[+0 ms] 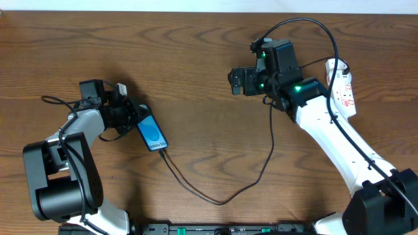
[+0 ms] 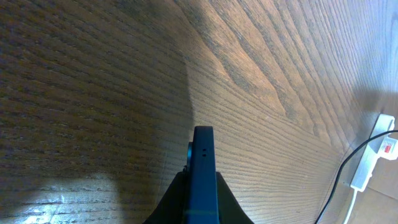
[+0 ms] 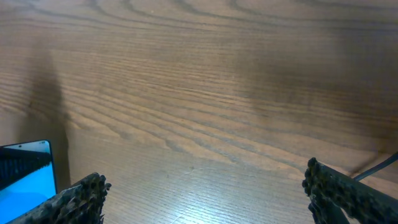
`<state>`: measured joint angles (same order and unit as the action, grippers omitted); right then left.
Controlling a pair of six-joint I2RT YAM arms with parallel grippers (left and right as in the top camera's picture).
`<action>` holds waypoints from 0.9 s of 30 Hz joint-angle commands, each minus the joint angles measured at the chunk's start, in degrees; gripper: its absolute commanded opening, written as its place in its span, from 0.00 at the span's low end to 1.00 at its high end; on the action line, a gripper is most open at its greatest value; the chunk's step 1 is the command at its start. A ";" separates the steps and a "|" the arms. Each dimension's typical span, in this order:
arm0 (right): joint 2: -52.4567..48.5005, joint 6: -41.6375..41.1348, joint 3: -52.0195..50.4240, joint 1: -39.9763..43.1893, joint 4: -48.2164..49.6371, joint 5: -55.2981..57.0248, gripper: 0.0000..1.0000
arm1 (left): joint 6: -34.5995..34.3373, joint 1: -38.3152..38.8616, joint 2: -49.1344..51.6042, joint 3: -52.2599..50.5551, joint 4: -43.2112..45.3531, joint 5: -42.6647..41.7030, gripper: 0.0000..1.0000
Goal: Plug charger to phone and switch on socket
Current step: 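Lower the plugged-in phone with the left gripper toward the table, then set the phone down on the table with the left gripper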
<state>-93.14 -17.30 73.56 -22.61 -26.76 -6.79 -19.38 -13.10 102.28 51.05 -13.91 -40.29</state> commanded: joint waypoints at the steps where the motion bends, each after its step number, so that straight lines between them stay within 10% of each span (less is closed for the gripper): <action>1: 1.33 0.61 0.70 0.02 -0.09 0.44 0.99 | 0.92 0.07 0.66 -0.28 -0.70 -0.52 0.08; 27: 1.33 0.63 0.68 0.02 -0.35 0.44 0.99 | 0.92 0.07 0.70 -6.38 1.57 5.42 0.07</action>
<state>-93.14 -17.30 73.56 -22.61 -27.03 -6.79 -19.42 -13.10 102.21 47.20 -12.25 -38.11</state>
